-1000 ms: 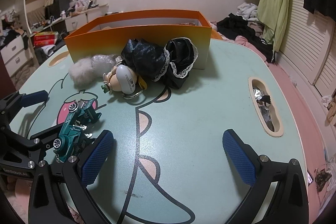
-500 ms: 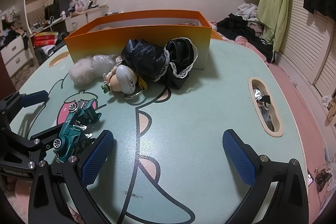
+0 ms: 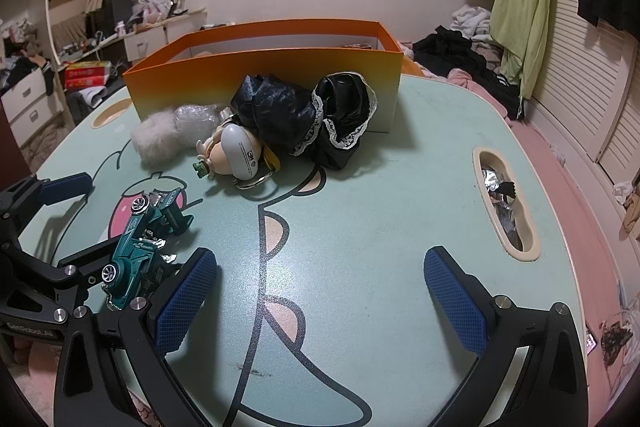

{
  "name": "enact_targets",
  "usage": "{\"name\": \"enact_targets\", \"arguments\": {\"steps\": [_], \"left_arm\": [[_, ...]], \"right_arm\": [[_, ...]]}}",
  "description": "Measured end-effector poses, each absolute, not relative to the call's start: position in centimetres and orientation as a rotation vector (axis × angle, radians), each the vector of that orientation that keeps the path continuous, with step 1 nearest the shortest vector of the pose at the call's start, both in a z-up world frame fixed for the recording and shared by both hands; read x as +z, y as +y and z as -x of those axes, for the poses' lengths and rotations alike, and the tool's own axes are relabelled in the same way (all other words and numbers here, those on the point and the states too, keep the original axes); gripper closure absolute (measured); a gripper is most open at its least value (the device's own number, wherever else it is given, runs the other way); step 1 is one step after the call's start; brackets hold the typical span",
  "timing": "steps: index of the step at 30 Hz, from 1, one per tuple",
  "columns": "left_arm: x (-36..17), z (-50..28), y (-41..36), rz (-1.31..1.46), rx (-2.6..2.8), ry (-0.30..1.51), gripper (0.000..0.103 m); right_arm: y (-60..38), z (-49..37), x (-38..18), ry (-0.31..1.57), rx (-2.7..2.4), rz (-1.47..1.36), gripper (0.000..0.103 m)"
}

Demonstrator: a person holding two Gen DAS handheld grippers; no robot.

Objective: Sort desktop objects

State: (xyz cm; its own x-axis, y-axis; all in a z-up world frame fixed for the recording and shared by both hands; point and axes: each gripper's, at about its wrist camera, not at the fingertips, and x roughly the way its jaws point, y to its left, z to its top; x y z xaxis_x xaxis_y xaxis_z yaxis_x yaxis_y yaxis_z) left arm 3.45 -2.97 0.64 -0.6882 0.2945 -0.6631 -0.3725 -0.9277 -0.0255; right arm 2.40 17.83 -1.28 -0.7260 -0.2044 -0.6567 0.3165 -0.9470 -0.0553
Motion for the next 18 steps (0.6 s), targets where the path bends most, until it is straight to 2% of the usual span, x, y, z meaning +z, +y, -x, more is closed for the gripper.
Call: {"name": "enact_targets", "arguments": {"steps": [18], "left_arm": [[0.61,-3.45,-2.92,0.992,2.598,0.153,0.0]], "right_arm": [[17.84,-2.42,-1.31,0.236,-2.673,-0.987,0.0]]}}
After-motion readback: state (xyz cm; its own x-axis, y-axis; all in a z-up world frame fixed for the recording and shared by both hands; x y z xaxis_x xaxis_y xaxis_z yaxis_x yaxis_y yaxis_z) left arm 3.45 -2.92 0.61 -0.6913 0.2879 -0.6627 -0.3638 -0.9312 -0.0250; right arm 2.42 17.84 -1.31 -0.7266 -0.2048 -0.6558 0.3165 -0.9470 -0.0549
